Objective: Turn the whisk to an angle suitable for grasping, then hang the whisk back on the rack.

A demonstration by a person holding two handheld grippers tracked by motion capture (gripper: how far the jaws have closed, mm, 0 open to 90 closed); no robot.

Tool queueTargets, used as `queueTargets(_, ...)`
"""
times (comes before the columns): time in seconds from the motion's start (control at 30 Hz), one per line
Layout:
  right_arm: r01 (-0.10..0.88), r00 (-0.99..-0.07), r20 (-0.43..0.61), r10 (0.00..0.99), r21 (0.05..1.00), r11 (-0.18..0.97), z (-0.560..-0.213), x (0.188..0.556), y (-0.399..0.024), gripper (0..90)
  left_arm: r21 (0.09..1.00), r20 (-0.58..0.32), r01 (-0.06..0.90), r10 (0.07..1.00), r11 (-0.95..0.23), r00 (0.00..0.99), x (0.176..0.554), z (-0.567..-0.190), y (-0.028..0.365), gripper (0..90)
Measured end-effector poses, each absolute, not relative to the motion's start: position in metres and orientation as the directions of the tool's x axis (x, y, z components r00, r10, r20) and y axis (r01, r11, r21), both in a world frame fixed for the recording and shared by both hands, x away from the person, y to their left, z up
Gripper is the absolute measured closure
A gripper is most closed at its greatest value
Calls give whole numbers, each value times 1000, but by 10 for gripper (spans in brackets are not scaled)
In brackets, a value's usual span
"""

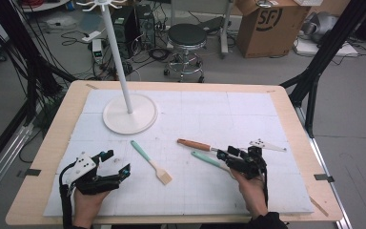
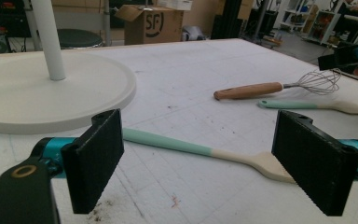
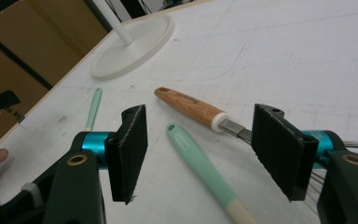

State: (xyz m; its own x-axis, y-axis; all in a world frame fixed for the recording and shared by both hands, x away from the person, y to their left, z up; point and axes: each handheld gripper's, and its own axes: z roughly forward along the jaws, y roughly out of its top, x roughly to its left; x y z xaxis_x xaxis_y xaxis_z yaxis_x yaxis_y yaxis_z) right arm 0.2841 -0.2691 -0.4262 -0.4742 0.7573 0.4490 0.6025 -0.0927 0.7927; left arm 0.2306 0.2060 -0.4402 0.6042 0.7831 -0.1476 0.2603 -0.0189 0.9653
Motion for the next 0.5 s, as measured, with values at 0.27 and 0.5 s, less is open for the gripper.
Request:
queueTargets(0.27, 587, -494, 436, 752, 805, -82, -422, 283, -272, 364, 964, -144, 263, 781, -28, 608, 231, -440, 204, 171)
queueTargets(0.5, 623, -549, 390, 739, 780, 51, -417, 311, -252, 373, 965, -144, 262, 781, -27, 608, 232, -441, 204, 172)
